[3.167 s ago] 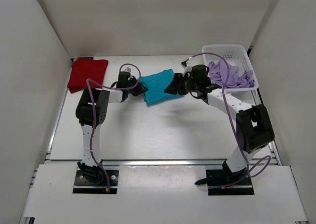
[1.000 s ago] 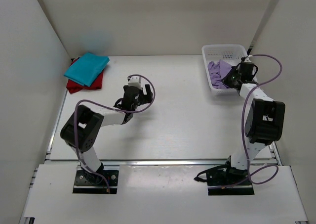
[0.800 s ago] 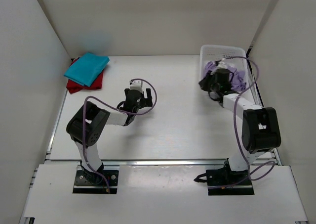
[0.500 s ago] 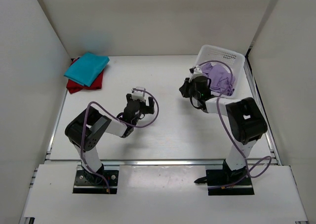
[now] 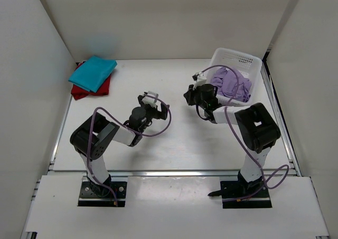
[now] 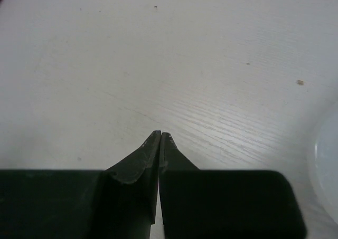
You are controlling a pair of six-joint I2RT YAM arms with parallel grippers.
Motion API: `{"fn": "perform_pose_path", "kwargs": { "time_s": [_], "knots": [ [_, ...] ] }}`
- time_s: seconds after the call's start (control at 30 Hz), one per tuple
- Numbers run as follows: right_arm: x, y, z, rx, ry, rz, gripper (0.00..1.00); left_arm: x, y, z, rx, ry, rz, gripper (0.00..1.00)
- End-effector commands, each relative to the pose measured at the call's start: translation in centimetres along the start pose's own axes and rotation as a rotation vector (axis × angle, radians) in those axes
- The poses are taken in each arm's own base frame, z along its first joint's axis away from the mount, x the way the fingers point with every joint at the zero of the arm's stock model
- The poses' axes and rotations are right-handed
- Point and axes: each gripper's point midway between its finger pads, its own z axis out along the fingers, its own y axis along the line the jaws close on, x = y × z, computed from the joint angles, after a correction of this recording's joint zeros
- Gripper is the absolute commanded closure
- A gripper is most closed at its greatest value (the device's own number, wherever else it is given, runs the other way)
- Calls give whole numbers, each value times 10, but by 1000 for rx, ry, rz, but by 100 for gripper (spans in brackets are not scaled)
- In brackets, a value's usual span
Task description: Fold and stack the t-shirts
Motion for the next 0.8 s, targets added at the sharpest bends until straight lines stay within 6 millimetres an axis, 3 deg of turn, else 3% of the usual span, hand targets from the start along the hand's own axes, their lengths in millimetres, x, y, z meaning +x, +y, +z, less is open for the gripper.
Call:
{"fn": "perform_pose_path", "kwargs": {
  "time_s": [0.0,0.03,0.13,0.17,0.2,0.27,0.37,0.4,0.47,0.5,0.53,0.63,0.7,0.73,0.77],
  "knots": [
    [-24,10,9,-29,-86,-16,99,-12,-6,5,77,-34,-3,2],
    [-26,7,9,-17,-109,-21,97,-15,-9,5,82,-43,6,1],
    [-21,12,7,-42,-103,-46,77,-17,-7,9,73,-37,0,1],
    [-13,14,4,-39,-98,-56,70,-8,-4,10,71,-1,-19,1],
    [-25,17,1,-28,-139,-72,66,-16,4,20,56,-10,-83,1],
    [-23,25,-6,-19,-176,-134,60,6,37,33,-5,103,-202,1],
    [-24,22,-6,-23,-173,-103,57,13,54,47,-30,161,-355,2],
    [-17,21,-9,-17,-164,-108,54,12,58,47,-63,155,-365,2],
    [-25,23,-22,-6,-248,-122,43,13,56,44,-95,159,-328,1],
    [-21,32,-31,-30,-272,-135,1,9,47,44,-74,154,-313,1],
    [-26,22,-36,36,-307,-134,0,8,44,44,-62,153,-280,2],
    [-22,36,-50,67,-368,-210,1,7,35,38,-65,137,-212,1],
    [-22,27,-30,66,-275,-163,1,3,30,34,-67,112,-181,1],
    [-39,15,-18,80,-276,-115,1,2,32,34,-76,109,-181,1],
    [-22,14,-8,45,-180,-94,0,0,29,35,-82,105,-177,1]
  ]
}}
